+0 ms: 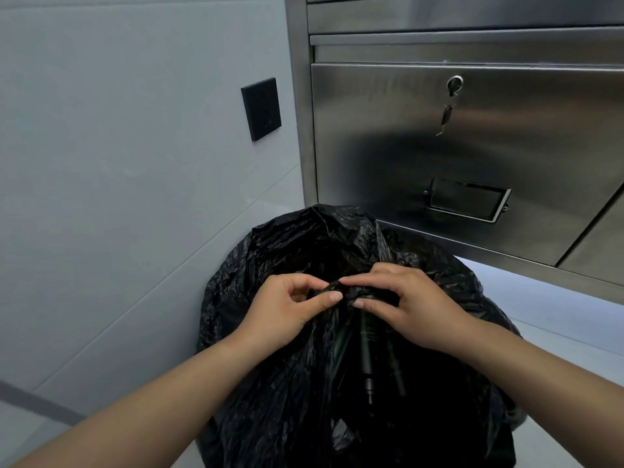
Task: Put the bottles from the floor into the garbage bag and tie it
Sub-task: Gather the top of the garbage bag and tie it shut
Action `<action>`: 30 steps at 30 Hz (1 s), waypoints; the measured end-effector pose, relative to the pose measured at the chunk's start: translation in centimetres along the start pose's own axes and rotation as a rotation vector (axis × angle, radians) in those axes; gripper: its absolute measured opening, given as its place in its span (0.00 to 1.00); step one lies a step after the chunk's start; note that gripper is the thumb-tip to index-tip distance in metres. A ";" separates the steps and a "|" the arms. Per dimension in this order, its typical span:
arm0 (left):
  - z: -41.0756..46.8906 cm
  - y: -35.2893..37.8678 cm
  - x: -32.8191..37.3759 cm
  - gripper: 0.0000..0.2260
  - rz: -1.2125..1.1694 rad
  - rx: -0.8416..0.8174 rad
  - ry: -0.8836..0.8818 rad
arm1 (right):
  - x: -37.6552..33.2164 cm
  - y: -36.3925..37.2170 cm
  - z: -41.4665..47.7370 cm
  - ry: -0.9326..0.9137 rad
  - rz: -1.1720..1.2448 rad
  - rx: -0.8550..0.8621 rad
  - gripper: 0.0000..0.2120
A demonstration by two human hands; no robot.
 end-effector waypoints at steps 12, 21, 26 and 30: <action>-0.6 0.3 0.7 0.09 0.083 0.010 0.107 | 0.3 0.7 0.0 0.052 0.036 -0.024 0.09; -1.1 0.8 1.0 0.16 0.279 0.003 0.273 | 0.1 0.5 0.1 0.094 0.017 0.021 0.07; -0.7 0.9 1.3 0.08 0.490 -0.054 0.363 | -0.1 0.6 0.0 0.072 0.003 -0.024 0.08; -0.7 1.1 1.6 0.07 0.513 -0.123 0.344 | 0.1 0.1 -0.1 0.054 0.016 -0.031 0.07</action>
Point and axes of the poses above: each hand's wrist, its own z-axis towards the middle knuckle, its own y-axis out of the palm, x = y × z, the point moved 2 cm from there along z, towards the middle knuckle, and after that the axes turned 12 degrees about -z, right-handed, at the moved point
